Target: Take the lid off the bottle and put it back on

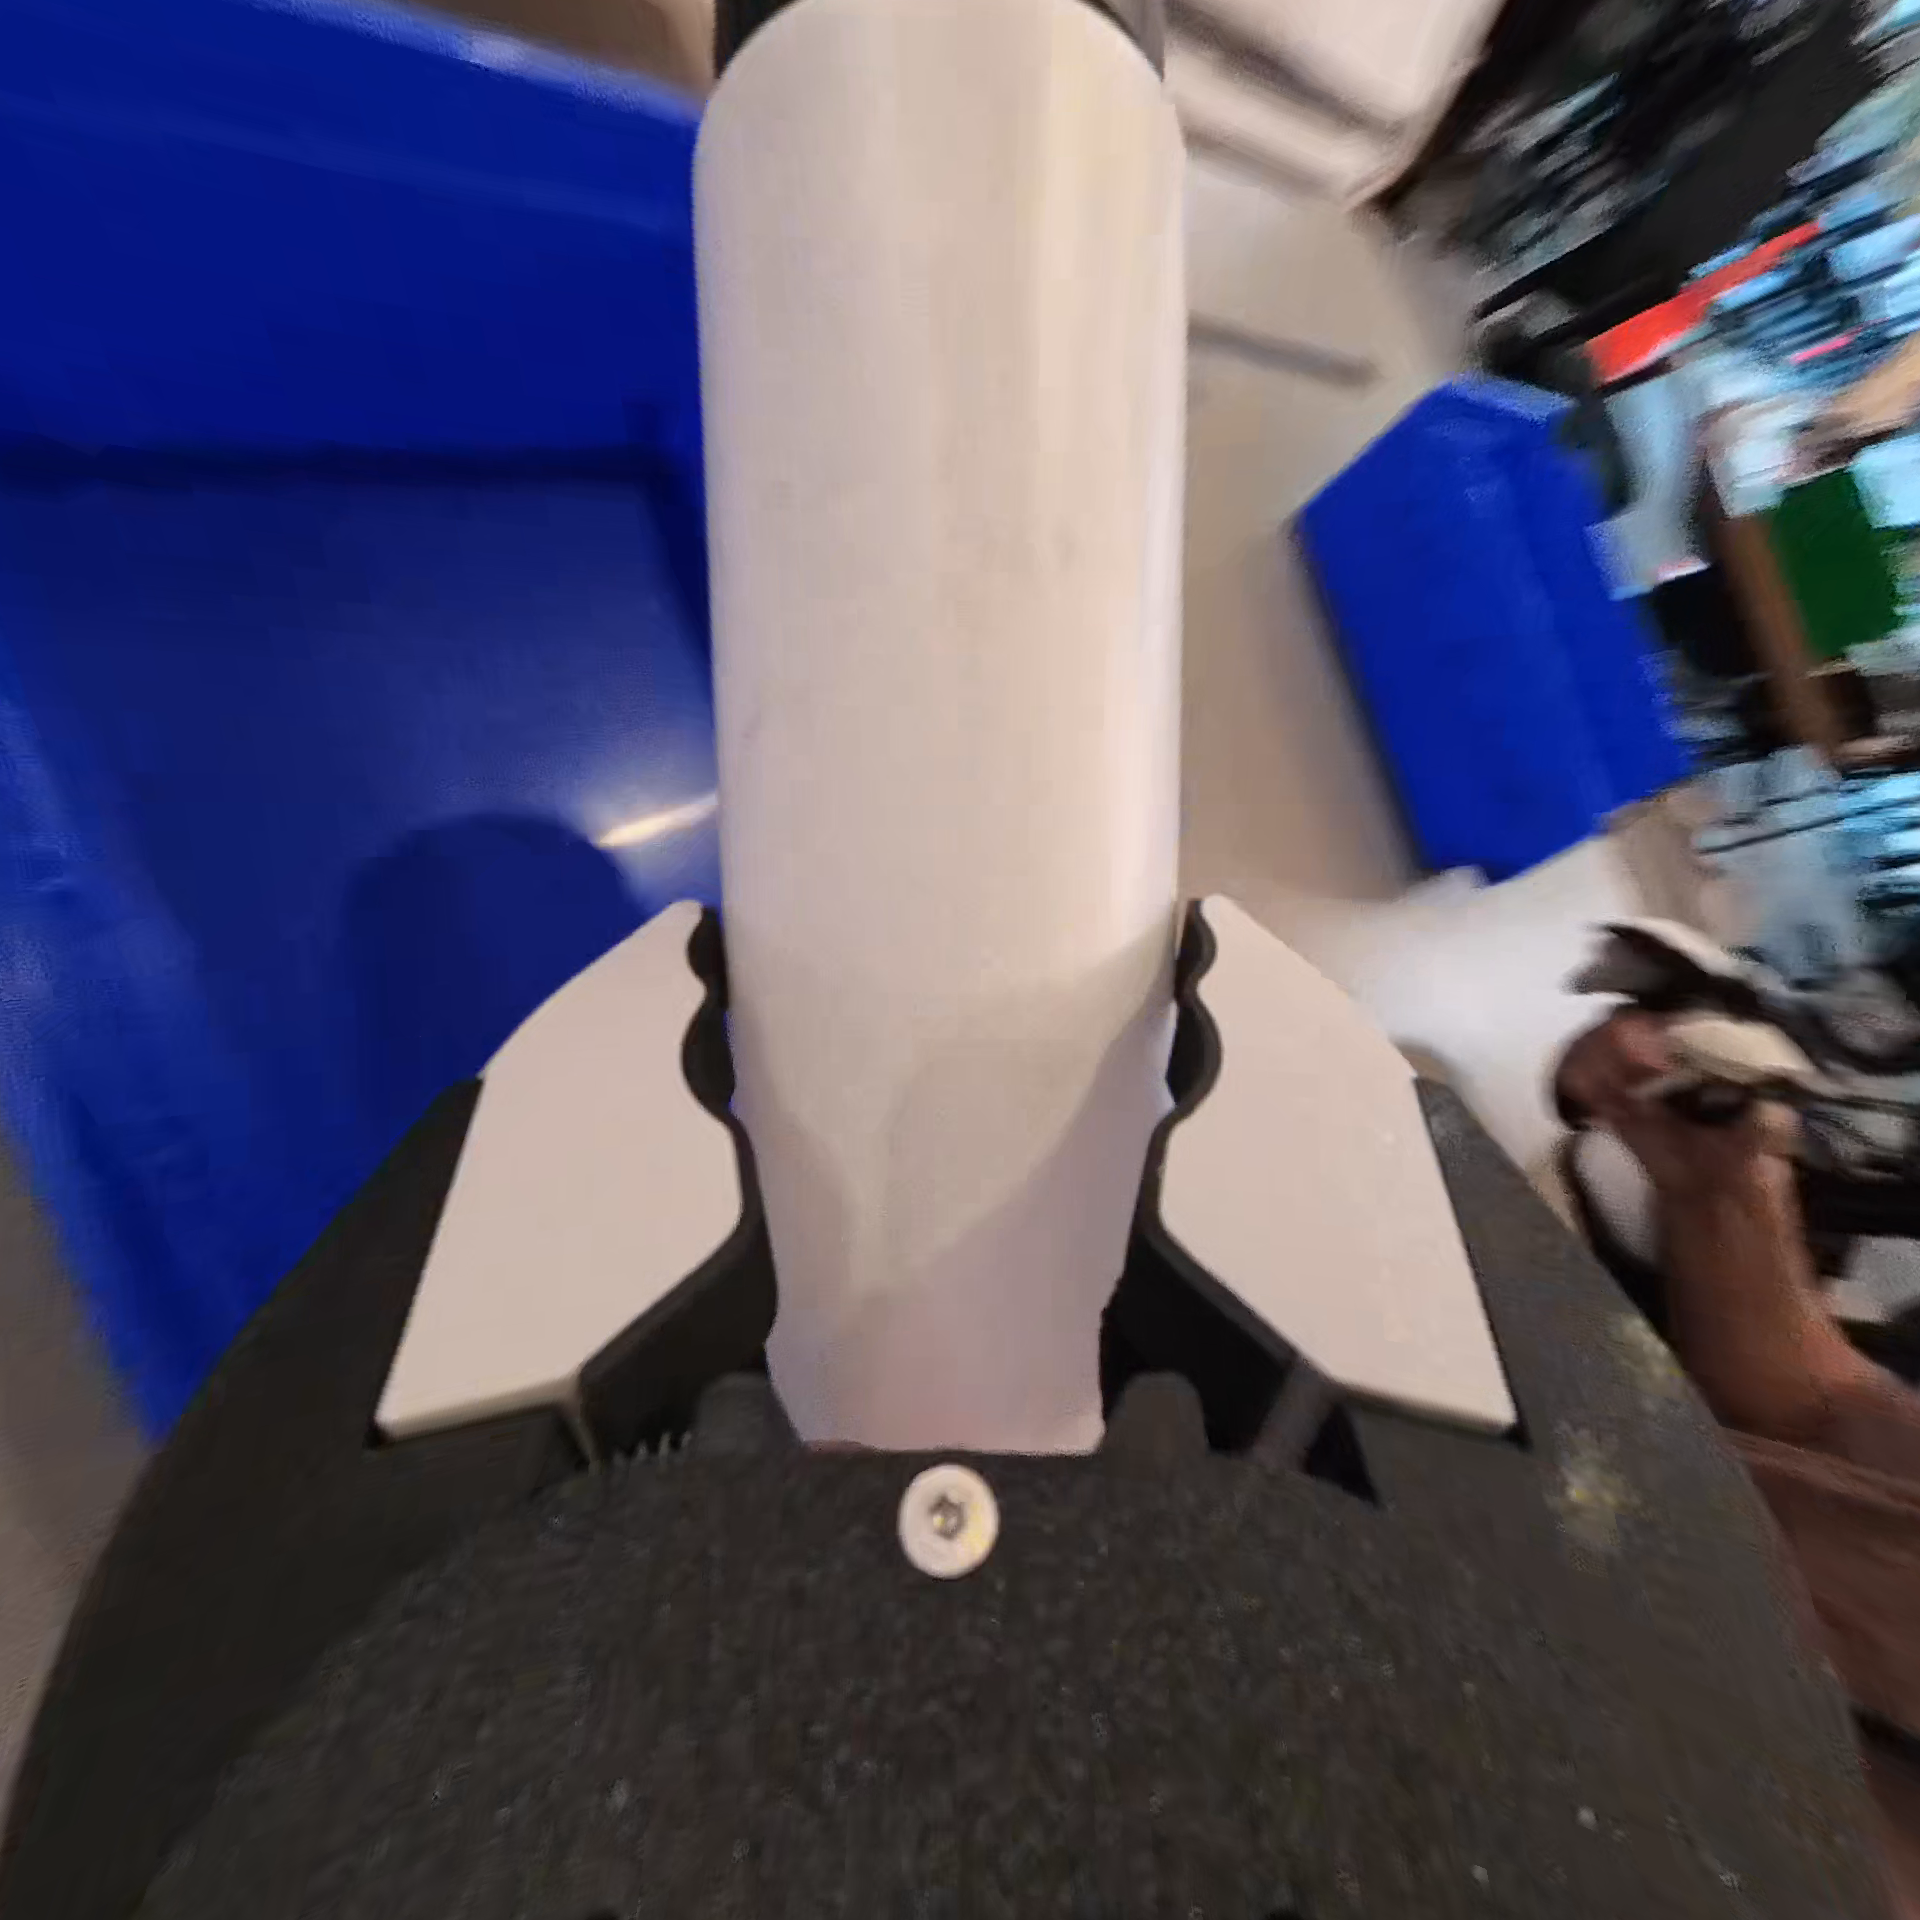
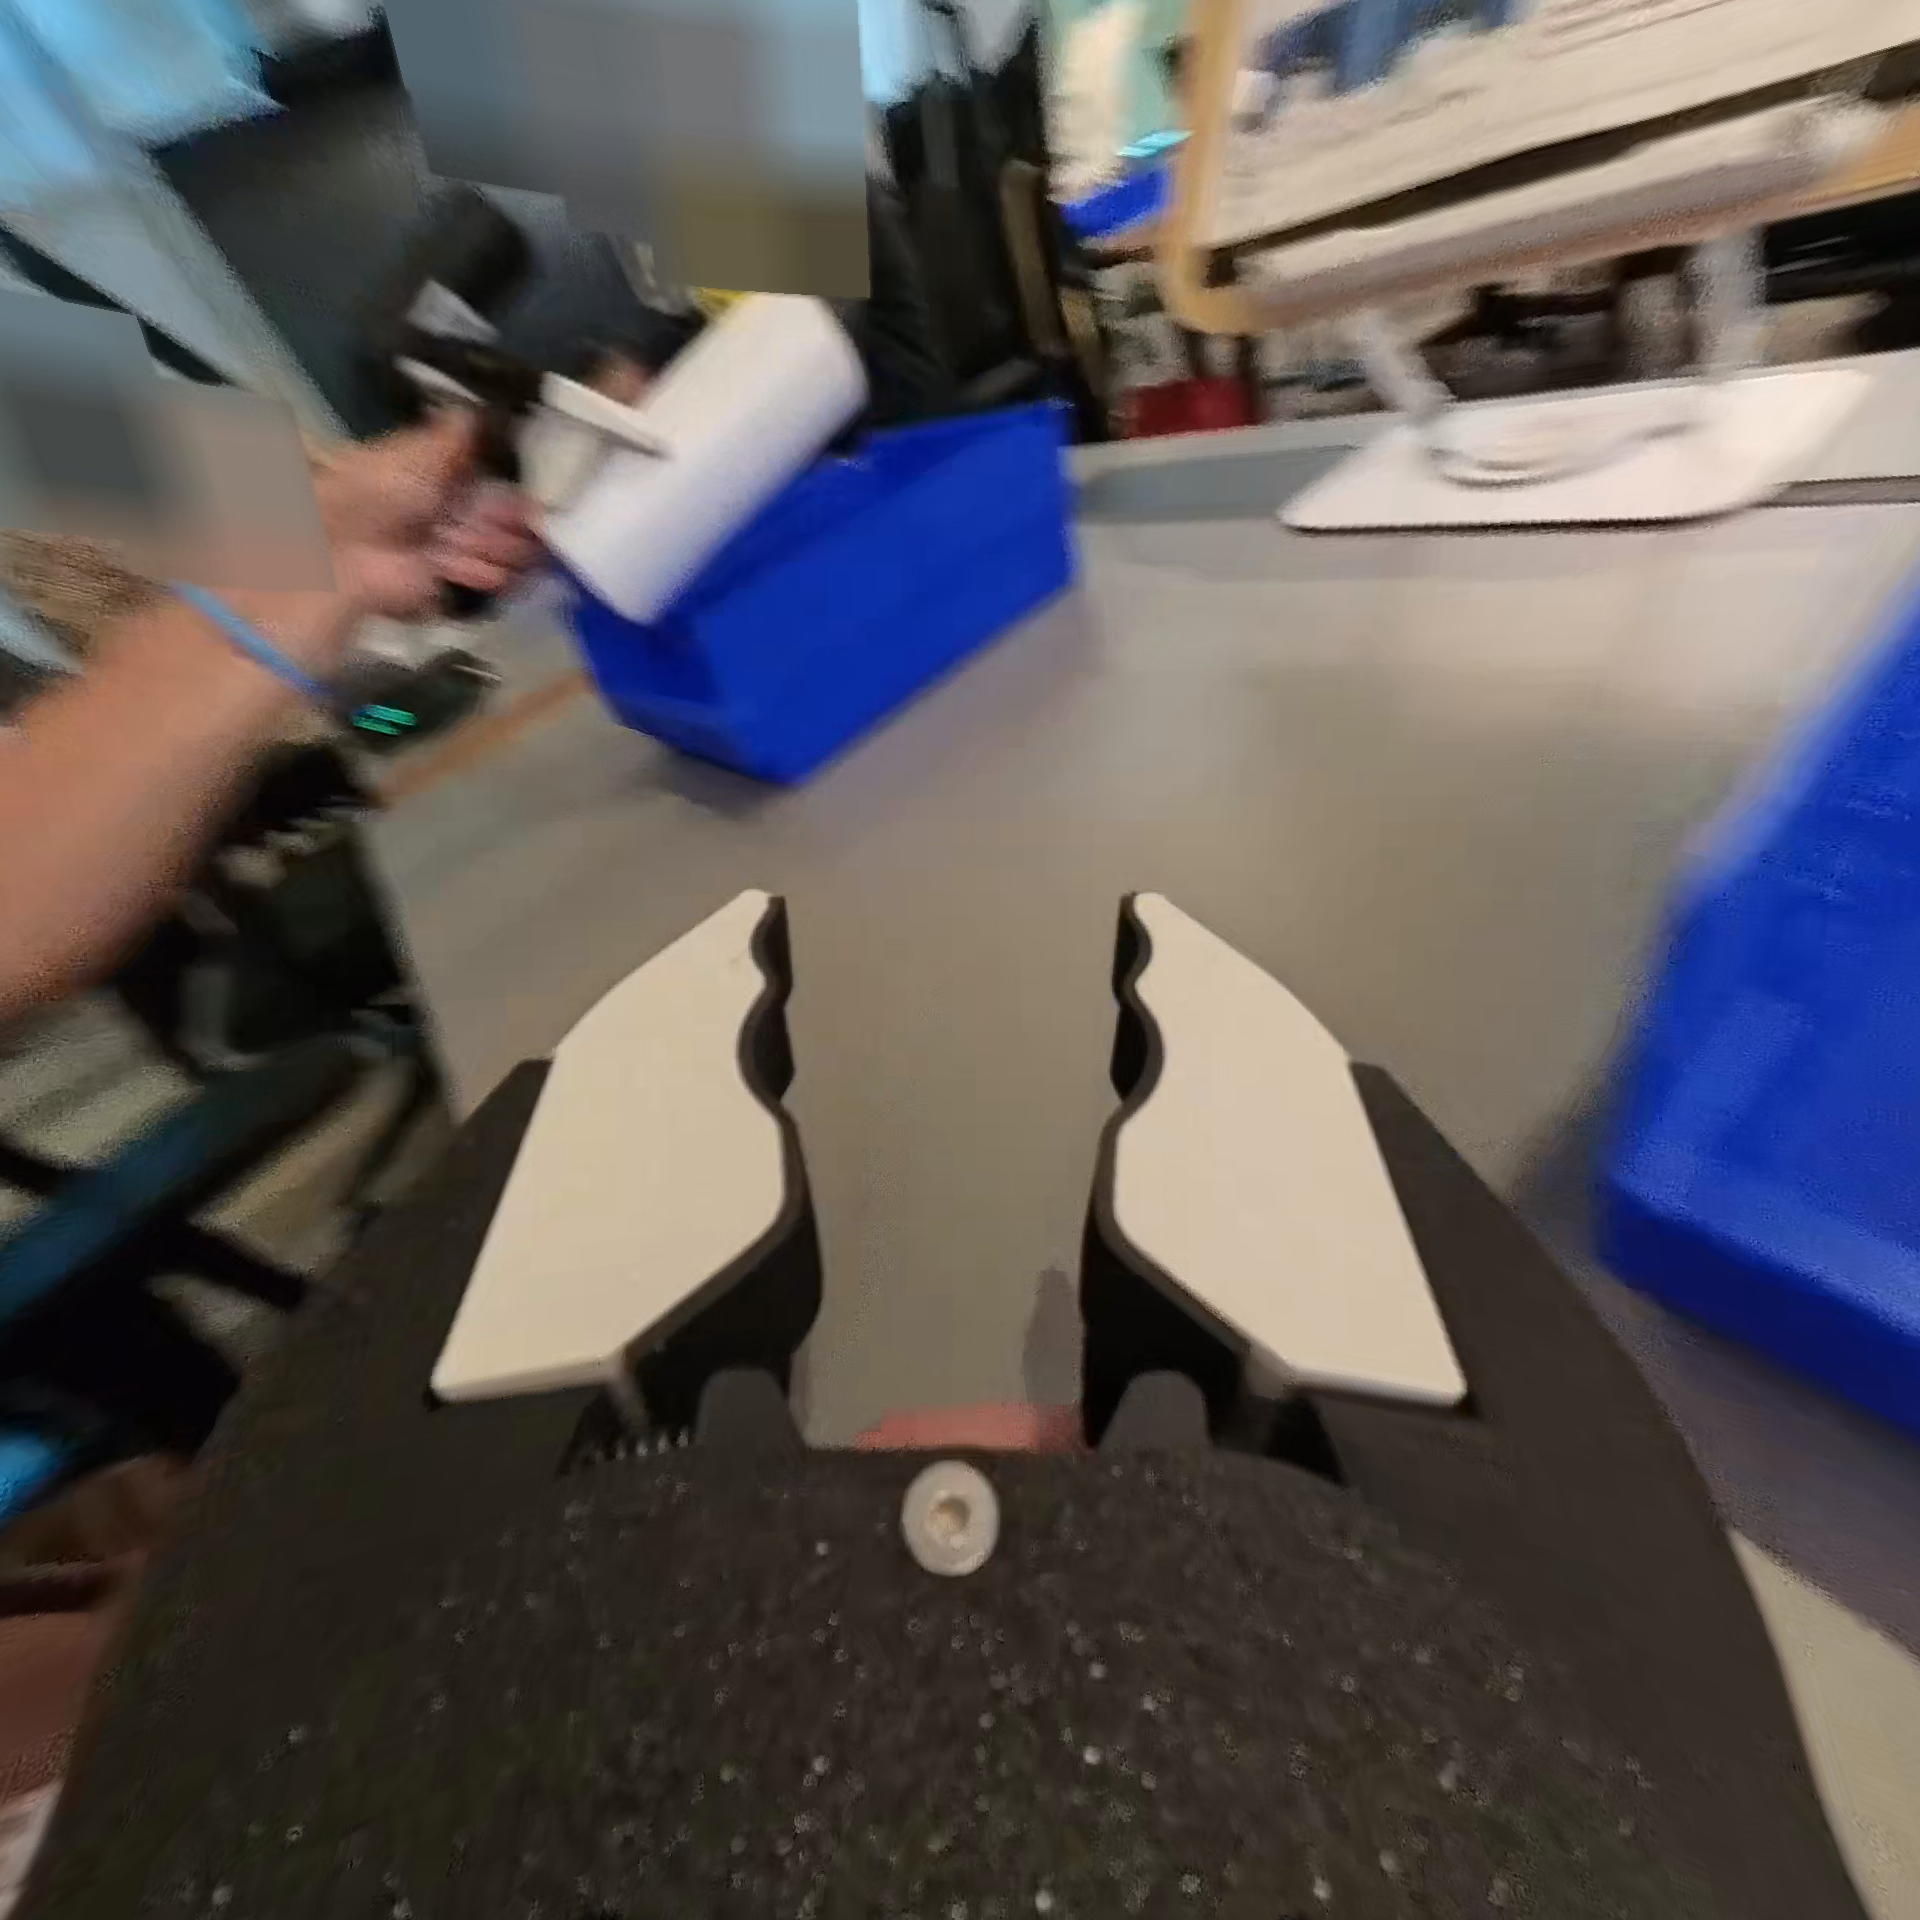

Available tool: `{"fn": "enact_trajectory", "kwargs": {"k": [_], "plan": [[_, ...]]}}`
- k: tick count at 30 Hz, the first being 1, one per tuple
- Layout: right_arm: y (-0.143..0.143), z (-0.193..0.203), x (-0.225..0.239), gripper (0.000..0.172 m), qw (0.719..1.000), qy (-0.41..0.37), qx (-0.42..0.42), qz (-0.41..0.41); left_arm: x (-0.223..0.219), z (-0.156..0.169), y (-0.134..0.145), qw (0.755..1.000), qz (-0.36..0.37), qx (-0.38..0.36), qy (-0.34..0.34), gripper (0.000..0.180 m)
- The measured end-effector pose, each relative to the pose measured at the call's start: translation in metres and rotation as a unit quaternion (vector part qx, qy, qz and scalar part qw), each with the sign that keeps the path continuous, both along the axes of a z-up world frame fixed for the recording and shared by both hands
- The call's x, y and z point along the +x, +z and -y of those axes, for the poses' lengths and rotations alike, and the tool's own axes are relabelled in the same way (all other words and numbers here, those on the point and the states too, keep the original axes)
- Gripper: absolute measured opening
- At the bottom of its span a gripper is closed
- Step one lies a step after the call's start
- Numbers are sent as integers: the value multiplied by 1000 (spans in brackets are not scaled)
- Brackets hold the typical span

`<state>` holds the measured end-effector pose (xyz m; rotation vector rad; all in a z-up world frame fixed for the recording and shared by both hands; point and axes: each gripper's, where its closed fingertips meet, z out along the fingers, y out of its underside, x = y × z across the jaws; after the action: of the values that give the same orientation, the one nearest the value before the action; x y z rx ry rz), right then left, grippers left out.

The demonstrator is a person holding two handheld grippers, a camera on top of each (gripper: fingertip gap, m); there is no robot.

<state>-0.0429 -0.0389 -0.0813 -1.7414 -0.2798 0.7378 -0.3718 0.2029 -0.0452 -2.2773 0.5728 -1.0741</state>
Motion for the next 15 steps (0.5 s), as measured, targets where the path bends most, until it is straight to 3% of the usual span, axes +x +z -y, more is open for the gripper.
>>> {"fn": "enact_trajectory", "kwargs": {"k": [4, 8, 11, 15], "plan": [[43, -31, -58, 69, 984, 132, -16, -118, 38, 31, 38, 987, 128, 60, -73, 82], [77, -91, -98, 93, 975, 181, -13, -130, 89, 61, 55, 957, 216, 118, -156, 82], [95, -135, -117, 102, 966, 207, -30, -154, 125, 72, 58, 942, 249, 138, -177, 82], [122, -168, -129, 111, 953, 238, -19, -187, 167, 79, 45, 936, 240, 158, -203, 82]]}}
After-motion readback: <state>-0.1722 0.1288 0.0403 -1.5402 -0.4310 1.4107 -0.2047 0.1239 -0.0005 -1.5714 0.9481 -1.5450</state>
